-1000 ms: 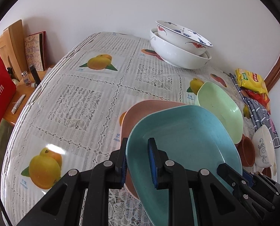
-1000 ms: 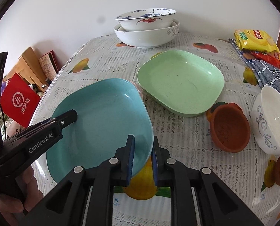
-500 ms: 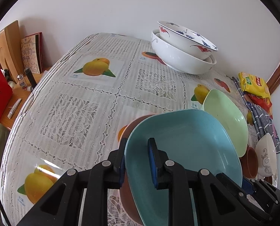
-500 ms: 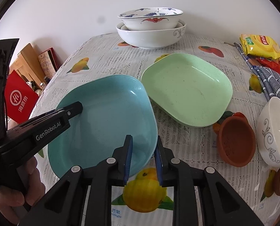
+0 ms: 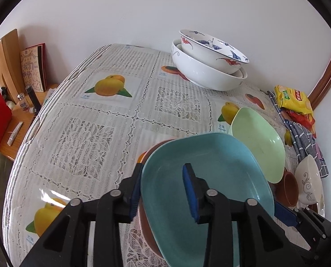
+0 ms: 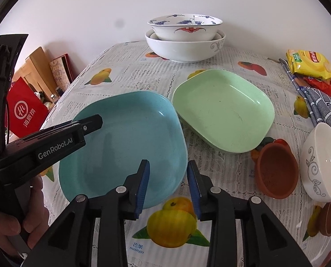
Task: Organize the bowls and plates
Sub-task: 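Lower the light-blue plate onto the pink plate and open both grippers, then move both grippers to the rim of the green plate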
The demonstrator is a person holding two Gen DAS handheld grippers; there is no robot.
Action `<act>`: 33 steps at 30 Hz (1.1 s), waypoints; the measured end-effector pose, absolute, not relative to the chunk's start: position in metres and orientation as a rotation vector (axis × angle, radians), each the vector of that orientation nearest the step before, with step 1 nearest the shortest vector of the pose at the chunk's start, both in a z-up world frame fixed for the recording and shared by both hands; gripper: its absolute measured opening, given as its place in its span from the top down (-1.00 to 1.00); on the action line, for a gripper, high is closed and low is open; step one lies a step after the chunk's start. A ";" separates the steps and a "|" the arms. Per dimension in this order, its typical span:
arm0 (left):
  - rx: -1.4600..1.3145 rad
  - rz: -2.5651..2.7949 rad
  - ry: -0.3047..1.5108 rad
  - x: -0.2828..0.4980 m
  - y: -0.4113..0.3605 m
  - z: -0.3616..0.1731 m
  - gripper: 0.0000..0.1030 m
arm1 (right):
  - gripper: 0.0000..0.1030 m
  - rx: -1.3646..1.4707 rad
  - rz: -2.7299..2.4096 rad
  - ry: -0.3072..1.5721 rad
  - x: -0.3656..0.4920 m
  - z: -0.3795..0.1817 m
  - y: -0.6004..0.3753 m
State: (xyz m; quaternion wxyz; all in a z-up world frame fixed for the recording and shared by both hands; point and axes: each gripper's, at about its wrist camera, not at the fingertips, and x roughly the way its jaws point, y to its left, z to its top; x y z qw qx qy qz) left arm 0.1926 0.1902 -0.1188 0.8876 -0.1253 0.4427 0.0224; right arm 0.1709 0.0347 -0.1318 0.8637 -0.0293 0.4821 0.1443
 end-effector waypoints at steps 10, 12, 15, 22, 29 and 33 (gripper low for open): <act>-0.197 0.053 0.863 0.186 0.176 -0.099 -0.18 | 0.18 -0.035 0.324 0.993 0.158 -0.122 0.024; -0.196 0.055 0.869 0.184 0.174 -0.099 -0.18 | 0.19 -0.037 0.332 0.992 0.154 -0.120 0.022; -0.209 0.041 0.872 0.180 0.171 -0.099 -0.18 | 0.16 -0.038 0.334 0.980 0.148 -0.116 0.016; -0.213 0.032 0.882 0.172 0.158 -0.097 -0.18 | 0.14 -0.050 0.321 0.996 0.137 -0.122 0.003; -0.183 0.005 0.879 0.166 0.136 -0.092 -0.18 | 0.14 -0.029 0.303 0.982 0.128 -0.118 -0.018; -0.172 -0.007 0.884 0.166 0.124 -0.090 -0.18 | -0.05 -0.022 0.278 0.951 0.128 -0.109 -0.034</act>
